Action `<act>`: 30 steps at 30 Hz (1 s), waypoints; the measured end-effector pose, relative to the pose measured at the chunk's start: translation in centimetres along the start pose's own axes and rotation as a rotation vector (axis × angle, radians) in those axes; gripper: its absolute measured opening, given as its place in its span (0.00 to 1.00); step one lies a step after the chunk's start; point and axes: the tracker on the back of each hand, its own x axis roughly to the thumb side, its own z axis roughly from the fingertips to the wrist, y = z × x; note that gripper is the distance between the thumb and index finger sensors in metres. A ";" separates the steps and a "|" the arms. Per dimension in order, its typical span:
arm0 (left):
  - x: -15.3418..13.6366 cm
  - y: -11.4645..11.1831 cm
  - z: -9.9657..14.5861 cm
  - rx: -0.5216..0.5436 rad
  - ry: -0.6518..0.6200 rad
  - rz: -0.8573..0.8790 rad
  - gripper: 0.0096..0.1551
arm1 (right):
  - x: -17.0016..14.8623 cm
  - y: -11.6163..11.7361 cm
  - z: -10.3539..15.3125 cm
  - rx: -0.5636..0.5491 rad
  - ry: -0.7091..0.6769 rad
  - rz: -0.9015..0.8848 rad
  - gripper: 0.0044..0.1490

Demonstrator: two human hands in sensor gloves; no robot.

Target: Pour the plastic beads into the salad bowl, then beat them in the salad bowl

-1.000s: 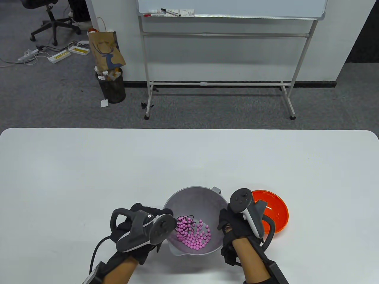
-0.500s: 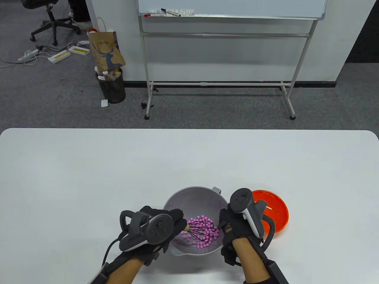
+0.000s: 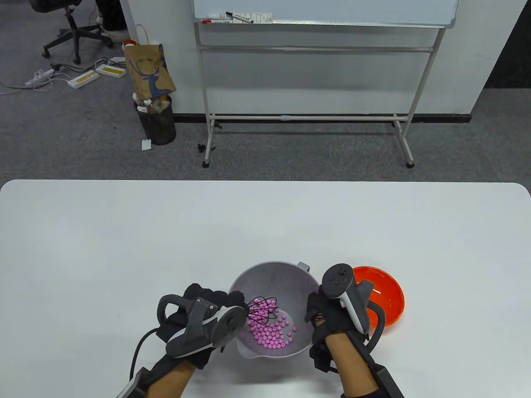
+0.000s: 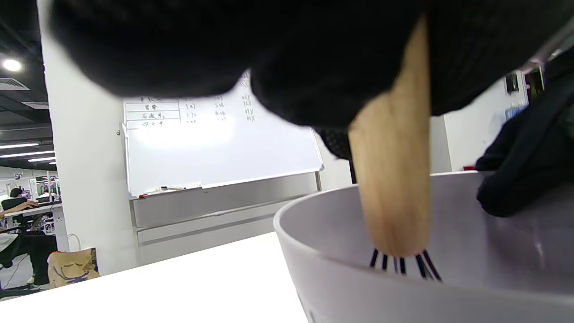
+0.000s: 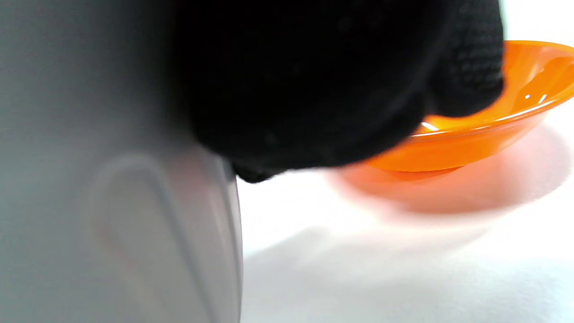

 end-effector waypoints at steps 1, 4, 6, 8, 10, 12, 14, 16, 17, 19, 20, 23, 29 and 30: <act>0.3 0.3 0.0 -0.022 -0.005 -0.009 0.22 | 0.0 0.0 0.0 -0.001 0.000 0.001 0.30; 0.7 0.9 0.1 -0.086 -0.031 0.022 0.22 | 0.0 0.0 0.0 -0.002 0.000 0.001 0.30; 0.6 1.1 0.2 -0.113 -0.057 0.091 0.22 | 0.0 0.0 0.0 -0.002 0.000 0.001 0.30; 0.5 1.0 0.2 -0.114 -0.066 0.147 0.22 | 0.0 0.0 0.0 -0.001 0.001 0.001 0.30; 0.6 0.6 0.1 -0.104 -0.073 0.193 0.22 | 0.0 0.0 0.0 -0.003 0.003 0.004 0.30; 0.7 0.3 0.1 -0.103 -0.079 0.213 0.23 | 0.0 0.0 0.0 -0.003 0.004 0.004 0.30; 0.8 -0.2 -0.1 -0.092 -0.072 0.259 0.23 | 0.0 0.0 0.0 -0.001 0.003 0.002 0.30; 0.8 -1.1 -0.3 -0.058 -0.054 0.291 0.23 | 0.0 0.0 0.0 -0.002 0.003 0.002 0.30; 0.9 -1.4 -0.4 -0.050 -0.055 0.293 0.23 | 0.0 0.0 0.0 -0.002 0.003 0.002 0.30; 0.5 -1.5 -0.3 0.017 -0.026 0.294 0.23 | 0.0 0.0 0.0 -0.002 0.003 0.001 0.30; 0.4 -1.7 -0.4 0.015 -0.027 0.277 0.24 | 0.0 0.0 0.0 -0.001 0.003 0.001 0.30; 0.0 -2.2 -0.4 0.069 0.009 0.204 0.24 | 0.0 0.0 0.0 -0.002 0.003 0.002 0.30; -1.1 -1.8 -0.4 0.038 0.057 0.122 0.22 | 0.0 0.0 0.0 0.000 0.005 -0.001 0.30; -1.1 -1.7 -0.4 0.026 0.055 0.111 0.22 | 0.0 0.0 0.0 0.000 0.004 -0.001 0.30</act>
